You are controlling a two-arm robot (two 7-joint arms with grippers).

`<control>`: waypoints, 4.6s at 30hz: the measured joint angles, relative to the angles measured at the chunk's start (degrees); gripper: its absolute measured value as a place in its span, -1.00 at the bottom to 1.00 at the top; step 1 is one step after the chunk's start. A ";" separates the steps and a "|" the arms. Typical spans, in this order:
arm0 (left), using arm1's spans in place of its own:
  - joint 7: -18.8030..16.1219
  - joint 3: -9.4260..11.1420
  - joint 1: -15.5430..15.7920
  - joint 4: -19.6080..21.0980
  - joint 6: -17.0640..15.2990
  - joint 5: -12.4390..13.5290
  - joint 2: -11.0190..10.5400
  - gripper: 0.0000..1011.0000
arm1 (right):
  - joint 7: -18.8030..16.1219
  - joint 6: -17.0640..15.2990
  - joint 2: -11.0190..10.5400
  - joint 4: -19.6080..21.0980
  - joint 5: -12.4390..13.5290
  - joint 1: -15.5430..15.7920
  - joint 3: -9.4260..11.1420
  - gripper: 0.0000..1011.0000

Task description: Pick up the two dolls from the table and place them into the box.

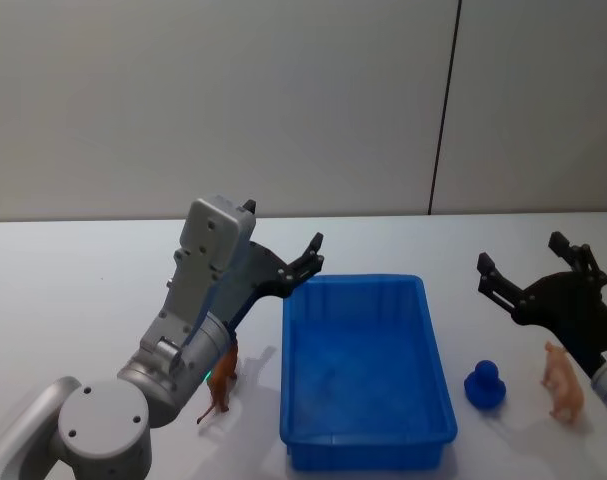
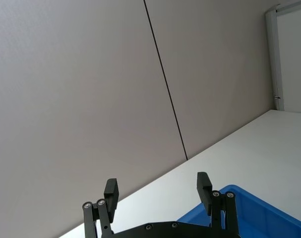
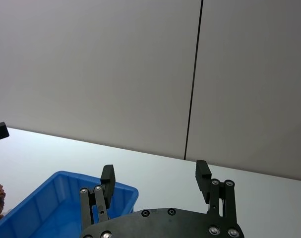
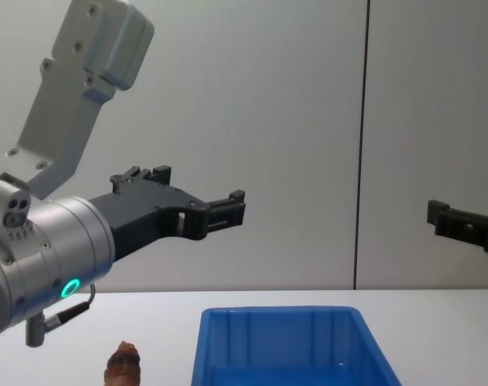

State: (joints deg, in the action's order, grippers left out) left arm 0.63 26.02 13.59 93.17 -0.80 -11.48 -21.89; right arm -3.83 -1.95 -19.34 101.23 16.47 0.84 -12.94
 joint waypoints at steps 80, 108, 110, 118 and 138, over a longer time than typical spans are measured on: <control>-0.01 0.00 0.00 0.00 0.00 0.00 0.00 0.98 | -1.89 -18.66 -5.86 -5.40 4.42 3.10 4.26 0.98; -0.01 0.00 0.00 0.00 0.00 0.00 0.00 0.98 | -2.61 -20.63 -3.33 -10.77 3.52 0.93 2.86 0.83; -0.01 0.00 0.00 0.00 0.00 0.00 0.00 0.98 | -2.48 -20.65 -3.20 -10.97 3.54 0.82 2.86 0.72; 0.00 0.00 0.00 0.00 0.00 0.00 0.00 0.98 | -2.00 -20.67 -2.86 -11.30 3.74 0.59 2.85 0.25; -0.01 0.00 0.00 0.00 0.00 0.00 0.00 0.98 | 0.63 -18.09 -2.83 -8.60 2.92 1.32 3.38 -0.25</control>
State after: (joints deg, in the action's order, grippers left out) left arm 0.62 26.02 13.59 93.17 -0.80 -11.48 -21.89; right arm -3.19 -20.04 -22.17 92.63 19.39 2.16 -9.56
